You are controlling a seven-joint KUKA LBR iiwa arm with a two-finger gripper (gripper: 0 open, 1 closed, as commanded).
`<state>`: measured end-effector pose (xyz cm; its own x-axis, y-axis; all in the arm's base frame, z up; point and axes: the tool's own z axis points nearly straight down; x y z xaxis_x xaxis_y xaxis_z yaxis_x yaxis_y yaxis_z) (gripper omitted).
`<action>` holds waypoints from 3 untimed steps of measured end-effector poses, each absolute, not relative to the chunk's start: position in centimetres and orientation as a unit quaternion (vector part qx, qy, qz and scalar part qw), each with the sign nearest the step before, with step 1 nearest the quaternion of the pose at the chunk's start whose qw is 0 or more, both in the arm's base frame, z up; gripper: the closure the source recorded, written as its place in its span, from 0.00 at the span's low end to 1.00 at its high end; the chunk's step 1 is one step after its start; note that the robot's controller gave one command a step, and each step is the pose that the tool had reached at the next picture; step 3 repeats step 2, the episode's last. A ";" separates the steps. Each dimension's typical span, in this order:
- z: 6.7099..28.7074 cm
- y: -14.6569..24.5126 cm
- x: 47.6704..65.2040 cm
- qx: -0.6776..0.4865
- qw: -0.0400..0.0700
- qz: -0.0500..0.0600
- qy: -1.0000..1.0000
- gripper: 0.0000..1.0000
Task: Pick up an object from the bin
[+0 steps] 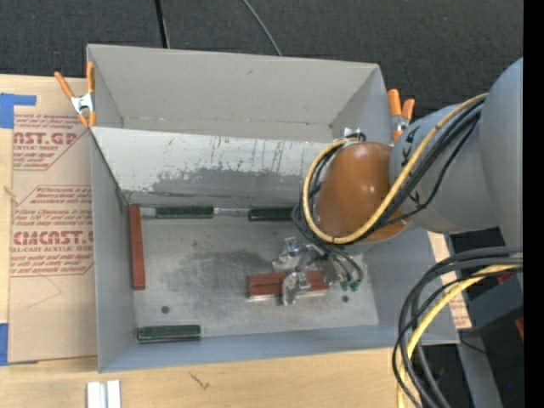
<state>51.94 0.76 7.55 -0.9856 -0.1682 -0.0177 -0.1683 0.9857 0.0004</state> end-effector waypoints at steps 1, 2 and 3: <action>7.5 0.8 51.9 -0.084 0.009 0.001 0.996 1.00; 20.5 -2.0 52.1 -0.081 0.000 0.000 0.997 1.00; 20.5 -2.0 52.1 -0.081 0.000 0.000 0.997 1.00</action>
Offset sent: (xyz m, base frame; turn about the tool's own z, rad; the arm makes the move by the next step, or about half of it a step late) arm 0.0010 -0.0279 0.1301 0.0075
